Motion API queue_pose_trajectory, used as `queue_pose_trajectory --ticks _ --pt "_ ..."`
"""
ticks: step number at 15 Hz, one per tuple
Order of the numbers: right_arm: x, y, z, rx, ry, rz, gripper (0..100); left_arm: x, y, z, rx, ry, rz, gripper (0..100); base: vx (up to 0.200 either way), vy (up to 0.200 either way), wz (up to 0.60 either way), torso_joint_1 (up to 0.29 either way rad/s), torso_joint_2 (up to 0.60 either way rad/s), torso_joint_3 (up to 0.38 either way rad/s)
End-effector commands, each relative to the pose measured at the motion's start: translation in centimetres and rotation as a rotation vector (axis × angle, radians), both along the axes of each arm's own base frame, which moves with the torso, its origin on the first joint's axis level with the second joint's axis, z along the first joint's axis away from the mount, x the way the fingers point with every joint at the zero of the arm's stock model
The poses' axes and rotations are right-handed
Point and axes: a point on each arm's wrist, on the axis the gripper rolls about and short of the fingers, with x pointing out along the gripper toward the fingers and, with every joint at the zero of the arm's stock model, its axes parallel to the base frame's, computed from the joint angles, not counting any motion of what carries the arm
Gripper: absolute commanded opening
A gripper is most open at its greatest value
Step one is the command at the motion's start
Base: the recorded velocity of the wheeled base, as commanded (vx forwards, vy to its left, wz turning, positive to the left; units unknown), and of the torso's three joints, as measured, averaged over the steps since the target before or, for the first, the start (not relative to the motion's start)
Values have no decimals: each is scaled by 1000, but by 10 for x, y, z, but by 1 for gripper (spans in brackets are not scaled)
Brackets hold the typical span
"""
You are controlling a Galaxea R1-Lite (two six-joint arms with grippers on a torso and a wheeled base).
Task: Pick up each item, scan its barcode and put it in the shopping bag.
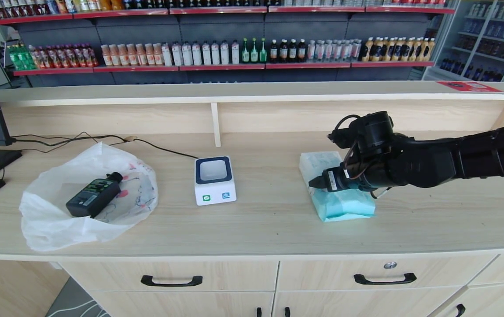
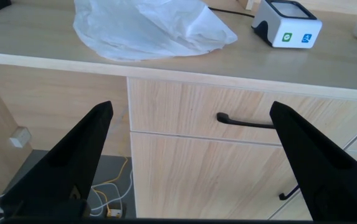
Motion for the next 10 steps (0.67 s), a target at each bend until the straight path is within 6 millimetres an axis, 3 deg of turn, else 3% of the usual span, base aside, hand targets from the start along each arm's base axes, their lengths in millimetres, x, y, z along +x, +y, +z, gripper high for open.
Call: queue_pose_trajectory --ticks 1,2,7,10 --pt "4 5 -1 2 -3 9 100 0 0 0 0 -1 1 100 0 0 0 0 0 0" --pt "7 8 -1 -8 20 13 0 0 0 0 0 -1 1 100 0 0 0 0 0 0" --pt "17 4 5 0 11 -7 0 0 0 0 0 -1 1 100 0 0 0 0 0 0" --pt "12 0 7 -2 58 -17 0 0 0 0 0 -1 1 100 0 0 0 0 0 0"
